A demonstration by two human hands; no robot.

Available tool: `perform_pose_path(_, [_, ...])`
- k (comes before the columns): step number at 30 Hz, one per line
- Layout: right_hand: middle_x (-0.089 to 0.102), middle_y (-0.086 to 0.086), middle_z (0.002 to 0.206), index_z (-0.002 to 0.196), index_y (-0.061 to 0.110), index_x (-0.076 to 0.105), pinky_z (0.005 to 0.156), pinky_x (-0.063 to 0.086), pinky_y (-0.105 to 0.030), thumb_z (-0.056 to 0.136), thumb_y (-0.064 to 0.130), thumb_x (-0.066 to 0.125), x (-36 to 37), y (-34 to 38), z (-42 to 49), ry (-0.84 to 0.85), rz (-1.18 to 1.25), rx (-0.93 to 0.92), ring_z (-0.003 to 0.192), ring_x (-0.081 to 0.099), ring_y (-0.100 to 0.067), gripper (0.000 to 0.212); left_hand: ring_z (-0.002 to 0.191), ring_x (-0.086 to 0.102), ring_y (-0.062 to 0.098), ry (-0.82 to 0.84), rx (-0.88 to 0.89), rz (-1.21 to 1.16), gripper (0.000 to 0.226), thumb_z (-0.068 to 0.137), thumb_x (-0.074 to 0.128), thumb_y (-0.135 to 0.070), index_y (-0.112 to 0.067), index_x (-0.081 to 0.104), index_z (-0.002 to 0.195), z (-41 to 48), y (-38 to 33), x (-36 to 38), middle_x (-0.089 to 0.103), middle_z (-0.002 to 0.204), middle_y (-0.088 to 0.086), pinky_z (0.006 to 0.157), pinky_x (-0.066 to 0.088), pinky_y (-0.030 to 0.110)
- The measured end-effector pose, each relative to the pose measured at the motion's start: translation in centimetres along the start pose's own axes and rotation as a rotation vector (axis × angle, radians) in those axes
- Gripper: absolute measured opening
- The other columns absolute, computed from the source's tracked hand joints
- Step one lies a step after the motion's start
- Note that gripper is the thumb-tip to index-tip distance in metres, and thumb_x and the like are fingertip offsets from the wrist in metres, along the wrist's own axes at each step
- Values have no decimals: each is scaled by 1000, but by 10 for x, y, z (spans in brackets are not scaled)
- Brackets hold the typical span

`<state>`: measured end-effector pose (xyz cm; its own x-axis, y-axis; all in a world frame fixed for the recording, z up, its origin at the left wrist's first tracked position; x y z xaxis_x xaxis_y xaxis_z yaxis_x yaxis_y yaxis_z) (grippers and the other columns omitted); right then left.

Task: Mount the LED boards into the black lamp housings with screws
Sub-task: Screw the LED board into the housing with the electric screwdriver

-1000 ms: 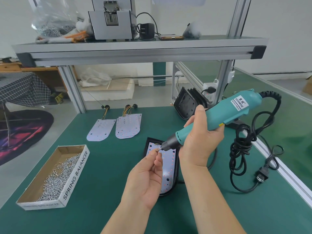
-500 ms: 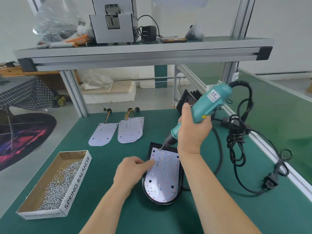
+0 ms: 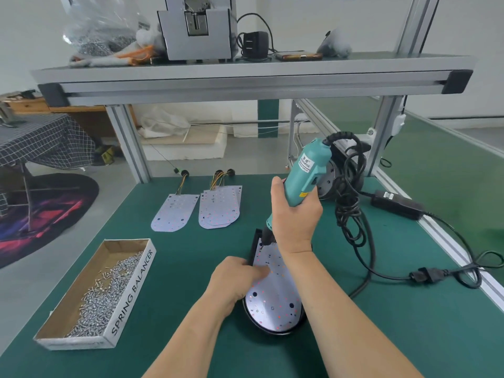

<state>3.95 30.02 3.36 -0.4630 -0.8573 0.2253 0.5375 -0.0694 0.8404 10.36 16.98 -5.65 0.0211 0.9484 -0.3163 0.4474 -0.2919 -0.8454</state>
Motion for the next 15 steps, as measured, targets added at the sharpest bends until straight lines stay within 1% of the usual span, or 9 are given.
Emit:
perform_pose_path(2, [52, 15, 58, 70, 23, 47, 55, 43, -21, 79, 44, 67, 1, 1, 0, 19, -5, -31, 51, 46, -5, 31, 83, 67, 26, -8, 8, 15, 65, 55, 72, -42, 4, 71, 102, 0, 0, 0, 74, 105, 18, 94, 53, 49])
perform_pose_path(3, [52, 15, 58, 70, 23, 46, 54, 42, -19, 79, 44, 67, 2, 1, 0, 26, -5, -40, 51, 46, -5, 31, 83, 68, 27, -10, 13, 21, 65, 55, 72, -42, 3, 71, 102, -1, -1, 0, 74, 105, 18, 96, 52, 50])
perform_pose_path(4, [51, 15, 57, 70, 22, 46, 53, 41, -17, 79, 43, 67, 2, 1, -1, 32, -3, -44, 50, 45, -5, 31, 85, 70, 30, -12, 16, 27, 65, 55, 72, -42, 3, 72, 101, -1, -1, 1, 74, 105, 17, 96, 52, 50])
perform_pose_path(6, [49, 16, 55, 69, 24, 43, 52, 38, -16, 79, 41, 67, 4, 1, -1, 41, -7, -50, 49, 44, -6, 32, 97, 72, 36, -15, 17, 35, 63, 55, 72, -43, 1, 73, 100, -2, -2, 1, 75, 104, 15, 96, 52, 49])
perform_pose_path(7, [48, 16, 54, 68, 25, 42, 51, 38, -16, 79, 41, 67, 4, 1, -1, 43, -16, -56, 48, 44, -6, 32, 101, 71, 36, -17, 15, 37, 62, 55, 72, -43, 0, 74, 100, -2, -2, 1, 75, 103, 15, 96, 53, 49])
perform_pose_path(9, [47, 15, 53, 68, 26, 41, 51, 39, -20, 79, 43, 67, 6, 1, -1, 61, -31, -61, 48, 44, -8, 33, 103, 70, 35, -21, 13, 41, 59, 56, 72, -43, -2, 75, 97, -2, -2, 0, 76, 101, 13, 96, 53, 48])
perform_pose_path(11, [45, 13, 53, 69, 25, 42, 50, 43, -30, 79, 43, 67, 9, 1, -1, 89, -38, -49, 48, 44, -10, 33, 101, 71, 33, -26, 7, 42, 56, 55, 72, -43, -4, 76, 95, -3, -2, 0, 77, 99, 11, 96, 53, 48])
perform_pose_path(14, [45, 8, 56, 70, 21, 43, 51, 46, -42, 79, 43, 67, 10, -5, -1, 119, -45, -6, 50, 45, -17, 34, 89, 73, 29, -46, -6, 41, 59, 54, 73, -44, -3, 76, 96, -3, -1, 0, 76, 100, 11, 96, 53, 48])
perform_pose_path(15, [46, 5, 56, 70, 20, 43, 52, 47, -45, 78, 44, 67, 10, -8, -1, 125, -44, 19, 51, 46, -19, 35, 89, 73, 29, -53, -7, 43, 59, 54, 73, -44, -3, 76, 97, -3, 0, -1, 76, 100, 12, 95, 53, 48])
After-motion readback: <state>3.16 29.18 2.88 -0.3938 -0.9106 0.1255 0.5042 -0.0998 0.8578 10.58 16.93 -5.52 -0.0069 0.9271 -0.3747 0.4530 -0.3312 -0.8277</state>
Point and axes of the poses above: each hand's wrist, its own z-axis towards the middle knuckle, its own x-axis out of the palm, y = z × x, the point moved 4 cm from there along z, towards the middle knuckle
